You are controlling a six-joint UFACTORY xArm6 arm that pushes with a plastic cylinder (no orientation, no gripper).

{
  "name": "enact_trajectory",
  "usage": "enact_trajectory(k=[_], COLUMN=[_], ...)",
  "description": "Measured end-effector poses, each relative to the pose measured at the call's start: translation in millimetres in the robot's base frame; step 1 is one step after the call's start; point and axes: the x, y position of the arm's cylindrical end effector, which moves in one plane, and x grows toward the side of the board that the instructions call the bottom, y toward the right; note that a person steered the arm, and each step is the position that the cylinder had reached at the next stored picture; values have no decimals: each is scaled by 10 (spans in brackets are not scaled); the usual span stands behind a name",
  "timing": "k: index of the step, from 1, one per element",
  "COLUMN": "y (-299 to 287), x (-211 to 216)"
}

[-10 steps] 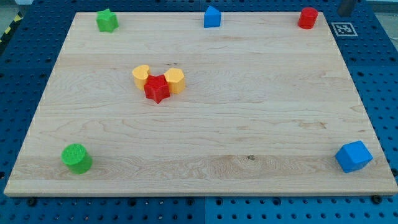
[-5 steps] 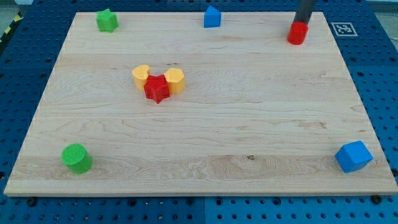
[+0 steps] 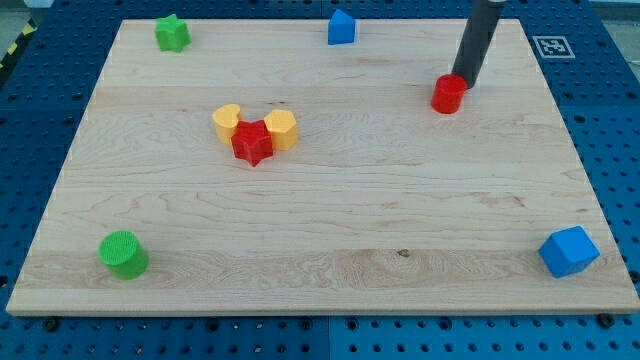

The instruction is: Push the red circle towards the right of red star

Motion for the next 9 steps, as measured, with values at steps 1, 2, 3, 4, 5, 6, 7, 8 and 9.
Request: enact_trajectory(k=[1,2,3,4,5,6,7,8,9], y=[-179,-160,43,-182,-728,-1241,-1373,-1034,-1000], x=[206,385,475,487,507,633,778,952,1158])
